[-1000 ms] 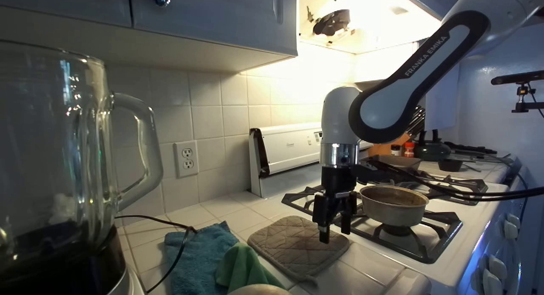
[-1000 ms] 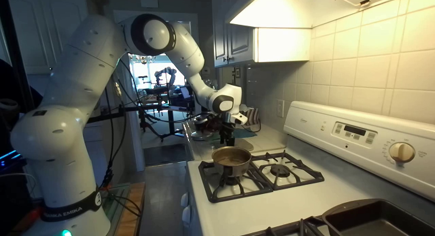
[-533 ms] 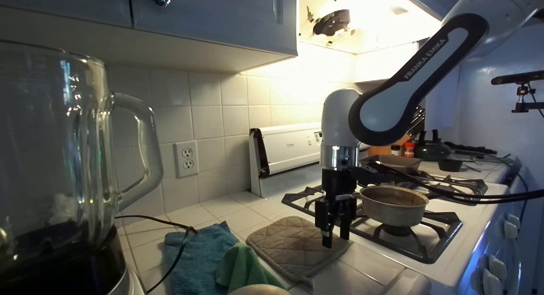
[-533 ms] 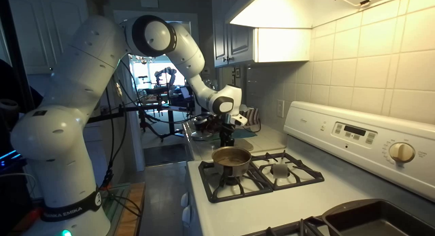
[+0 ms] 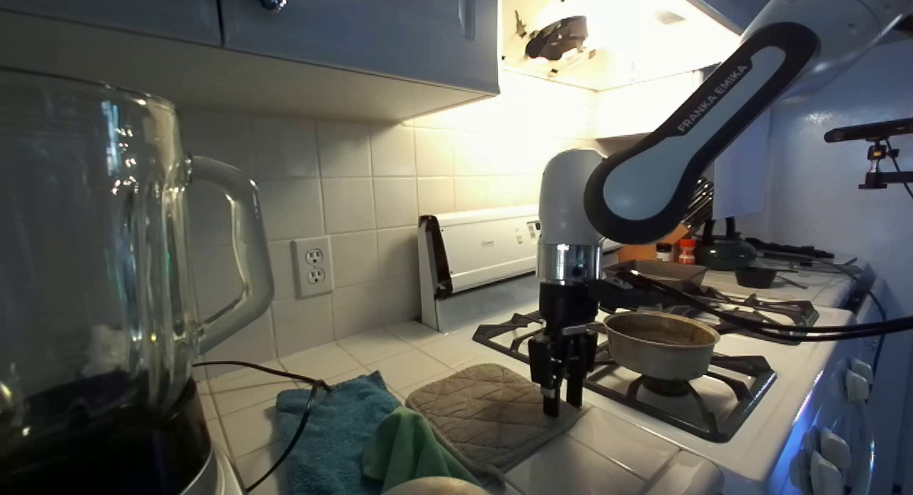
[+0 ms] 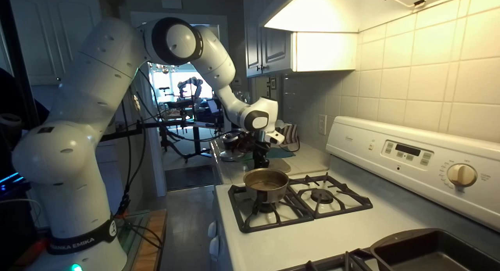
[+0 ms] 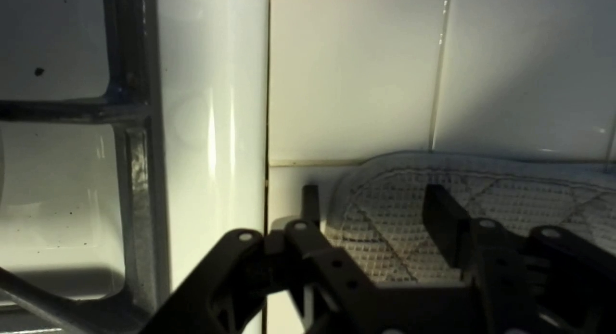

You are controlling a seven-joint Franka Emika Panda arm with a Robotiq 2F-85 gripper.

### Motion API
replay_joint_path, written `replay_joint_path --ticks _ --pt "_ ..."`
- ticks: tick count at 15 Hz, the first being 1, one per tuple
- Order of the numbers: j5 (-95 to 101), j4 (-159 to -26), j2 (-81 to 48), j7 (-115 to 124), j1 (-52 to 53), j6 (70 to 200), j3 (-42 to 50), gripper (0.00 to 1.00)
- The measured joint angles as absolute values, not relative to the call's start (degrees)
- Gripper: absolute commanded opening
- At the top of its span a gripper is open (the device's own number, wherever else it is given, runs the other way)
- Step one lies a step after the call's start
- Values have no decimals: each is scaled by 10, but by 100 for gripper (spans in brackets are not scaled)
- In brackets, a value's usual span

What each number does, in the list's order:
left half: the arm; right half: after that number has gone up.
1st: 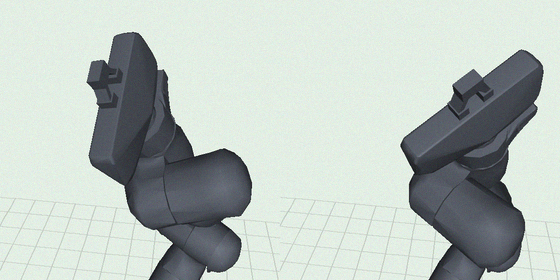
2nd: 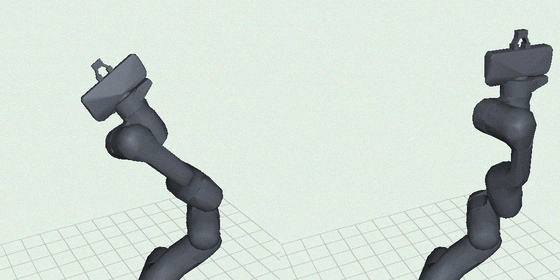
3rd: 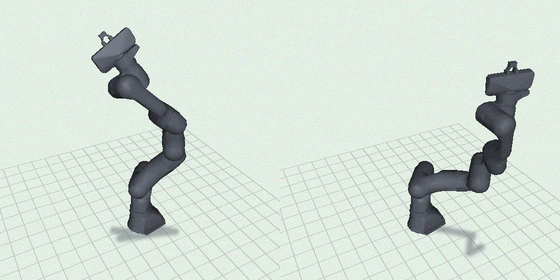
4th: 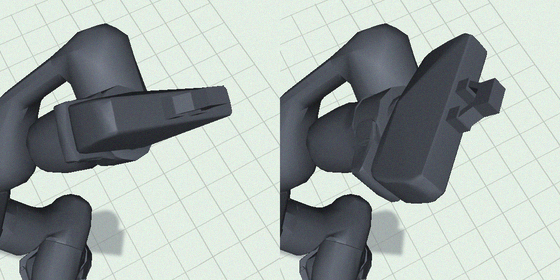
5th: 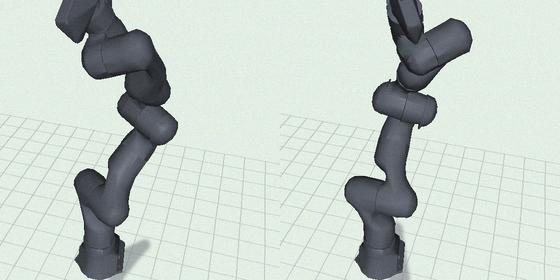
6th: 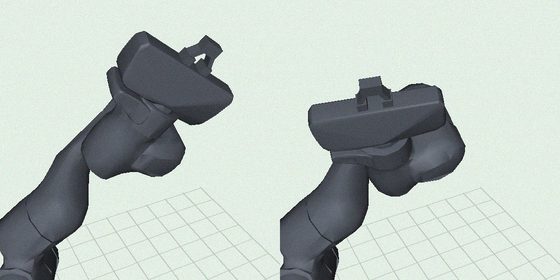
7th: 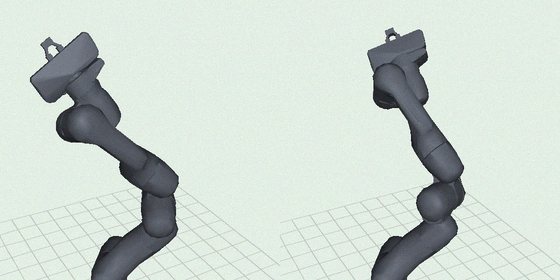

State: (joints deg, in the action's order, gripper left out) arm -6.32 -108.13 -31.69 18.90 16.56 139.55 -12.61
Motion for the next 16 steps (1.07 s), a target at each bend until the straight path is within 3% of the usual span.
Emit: replay_joint_path --ticks 2,10,13,16 --pt "-63 -1080 -319 190 166 1395 -125 100" --pt "-63 -1070 -330 190 167 1394 -124 100" --pt "-66 -1067 -331 192 168 1390 -124 83" --pt "-68 -1060 -333 197 170 1382 -124 54"
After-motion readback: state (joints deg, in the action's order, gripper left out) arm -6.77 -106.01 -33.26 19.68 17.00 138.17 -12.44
